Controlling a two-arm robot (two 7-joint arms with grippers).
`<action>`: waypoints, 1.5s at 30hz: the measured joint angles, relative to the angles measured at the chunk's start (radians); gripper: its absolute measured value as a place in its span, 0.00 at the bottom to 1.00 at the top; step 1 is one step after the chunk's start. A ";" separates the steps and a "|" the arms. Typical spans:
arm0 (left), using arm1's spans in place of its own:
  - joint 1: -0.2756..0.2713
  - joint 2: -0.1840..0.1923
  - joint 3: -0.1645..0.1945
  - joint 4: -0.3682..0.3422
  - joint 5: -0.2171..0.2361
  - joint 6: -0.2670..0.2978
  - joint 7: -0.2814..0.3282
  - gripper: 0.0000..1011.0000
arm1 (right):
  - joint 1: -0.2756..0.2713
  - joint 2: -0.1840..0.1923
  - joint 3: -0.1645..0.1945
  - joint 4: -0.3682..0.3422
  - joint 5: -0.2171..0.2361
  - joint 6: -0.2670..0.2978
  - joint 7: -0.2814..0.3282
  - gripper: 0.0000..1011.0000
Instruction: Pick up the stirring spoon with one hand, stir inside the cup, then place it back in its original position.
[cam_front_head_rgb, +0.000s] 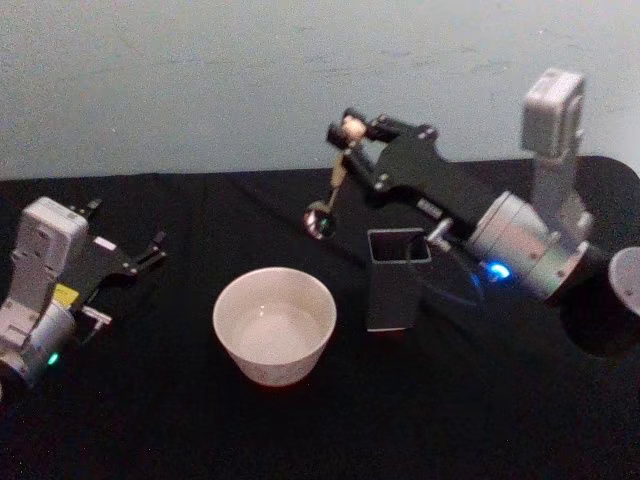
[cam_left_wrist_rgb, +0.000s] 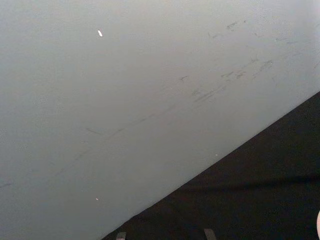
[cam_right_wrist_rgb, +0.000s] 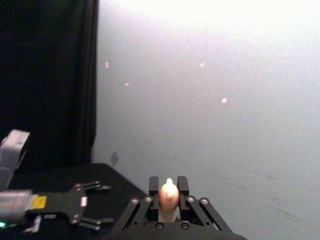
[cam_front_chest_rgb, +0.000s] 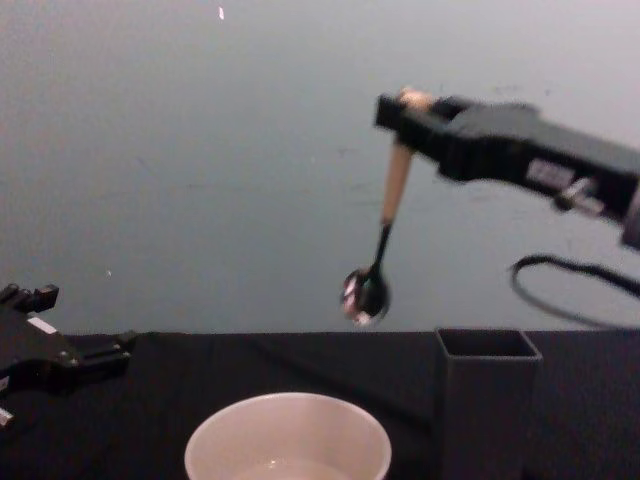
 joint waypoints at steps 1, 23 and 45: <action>0.000 0.000 0.000 0.000 0.000 0.000 0.000 0.99 | -0.003 0.004 0.007 -0.009 0.005 0.003 -0.004 0.21; 0.000 0.000 0.000 0.000 0.000 0.000 0.000 0.99 | -0.137 0.112 0.112 -0.171 0.059 0.096 -0.103 0.21; 0.000 0.000 0.000 0.000 0.000 0.000 0.000 0.99 | -0.164 0.092 0.098 -0.133 0.041 0.162 -0.146 0.21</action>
